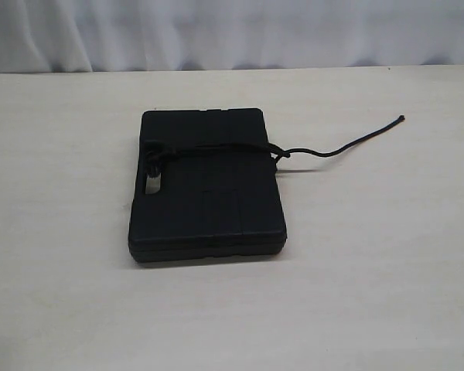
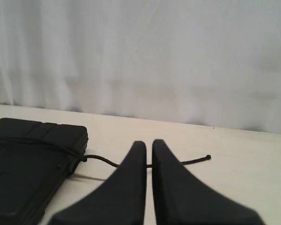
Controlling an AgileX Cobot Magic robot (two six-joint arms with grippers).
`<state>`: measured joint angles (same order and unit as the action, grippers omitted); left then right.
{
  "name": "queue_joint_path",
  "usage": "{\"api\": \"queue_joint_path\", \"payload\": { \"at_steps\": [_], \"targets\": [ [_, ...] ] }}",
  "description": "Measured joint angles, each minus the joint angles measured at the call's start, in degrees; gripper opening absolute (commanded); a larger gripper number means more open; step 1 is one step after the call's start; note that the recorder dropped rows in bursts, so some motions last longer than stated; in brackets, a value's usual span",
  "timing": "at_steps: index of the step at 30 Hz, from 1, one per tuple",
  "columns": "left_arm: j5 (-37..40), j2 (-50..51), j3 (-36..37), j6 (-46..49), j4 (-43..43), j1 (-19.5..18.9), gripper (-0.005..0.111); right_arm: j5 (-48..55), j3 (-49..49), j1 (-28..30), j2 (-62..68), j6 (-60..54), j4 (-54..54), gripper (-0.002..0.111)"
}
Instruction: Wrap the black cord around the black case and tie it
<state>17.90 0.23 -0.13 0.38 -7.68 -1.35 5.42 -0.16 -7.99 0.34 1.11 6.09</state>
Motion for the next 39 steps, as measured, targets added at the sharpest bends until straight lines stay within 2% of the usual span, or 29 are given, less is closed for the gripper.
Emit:
{"api": "queue_joint_path", "payload": {
  "at_steps": [9, 39],
  "targets": [
    [0.00, 0.00, 0.00, 0.00, -0.11, 0.00, 0.000, 10.53, 0.00, -0.11, 0.00, -0.09, 0.02, 0.004],
    [0.00, 0.00, 0.00, 0.00, -0.11, 0.00, 0.000, 13.51, 0.00, -0.11, 0.00, -1.54, -2.51, 0.004]
  ]
}}
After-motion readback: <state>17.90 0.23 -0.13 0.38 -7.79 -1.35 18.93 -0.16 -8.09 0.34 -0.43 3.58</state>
